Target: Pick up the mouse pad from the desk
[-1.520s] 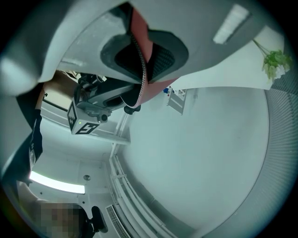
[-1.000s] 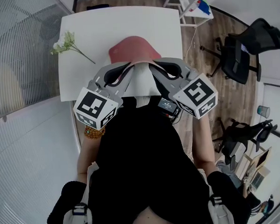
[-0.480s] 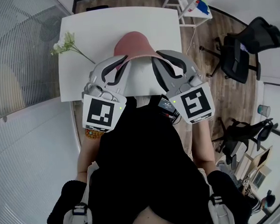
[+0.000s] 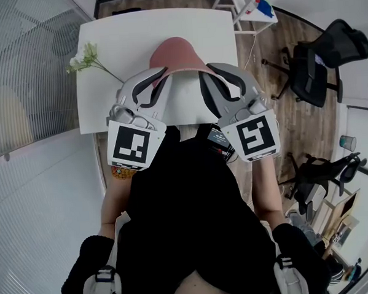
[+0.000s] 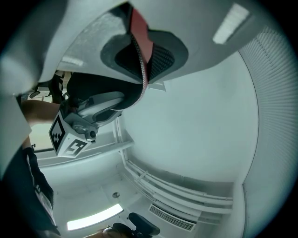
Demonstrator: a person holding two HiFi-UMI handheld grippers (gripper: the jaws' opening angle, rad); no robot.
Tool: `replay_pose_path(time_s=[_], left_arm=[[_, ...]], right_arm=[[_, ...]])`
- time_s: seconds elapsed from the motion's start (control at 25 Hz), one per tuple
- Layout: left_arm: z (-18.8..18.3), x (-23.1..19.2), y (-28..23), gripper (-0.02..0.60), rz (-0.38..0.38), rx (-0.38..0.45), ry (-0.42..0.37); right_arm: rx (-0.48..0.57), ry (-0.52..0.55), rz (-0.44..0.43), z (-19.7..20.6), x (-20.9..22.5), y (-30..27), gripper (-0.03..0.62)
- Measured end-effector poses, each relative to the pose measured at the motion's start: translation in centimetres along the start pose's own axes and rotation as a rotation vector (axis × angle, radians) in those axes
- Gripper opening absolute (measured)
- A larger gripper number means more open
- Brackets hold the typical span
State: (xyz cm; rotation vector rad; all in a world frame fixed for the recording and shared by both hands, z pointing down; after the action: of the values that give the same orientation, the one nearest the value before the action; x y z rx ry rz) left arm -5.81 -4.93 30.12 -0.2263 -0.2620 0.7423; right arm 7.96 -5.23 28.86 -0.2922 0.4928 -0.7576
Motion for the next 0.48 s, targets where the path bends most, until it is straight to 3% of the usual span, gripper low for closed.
replay_pose_path(time_s=[0.48], left_arm=[[-1.2, -2.5, -2.0, 0.020, 0.006, 0.017, -0.055]], right_arm=[[-0.006, 0.048, 0.016, -0.5, 2.3, -1.8, 0.037]])
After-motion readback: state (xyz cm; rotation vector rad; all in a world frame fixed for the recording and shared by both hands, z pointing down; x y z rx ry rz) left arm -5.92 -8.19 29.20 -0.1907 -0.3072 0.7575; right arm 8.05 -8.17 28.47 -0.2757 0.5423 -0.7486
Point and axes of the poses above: the fingertips, and each gripper's own axes: y backward along the fingers, x to its right, z out of its underside, the point moved 6 cm from there along y, backward along the fingers, and after that the axes turned 3 degrees about -x, right-handed, at the moved point
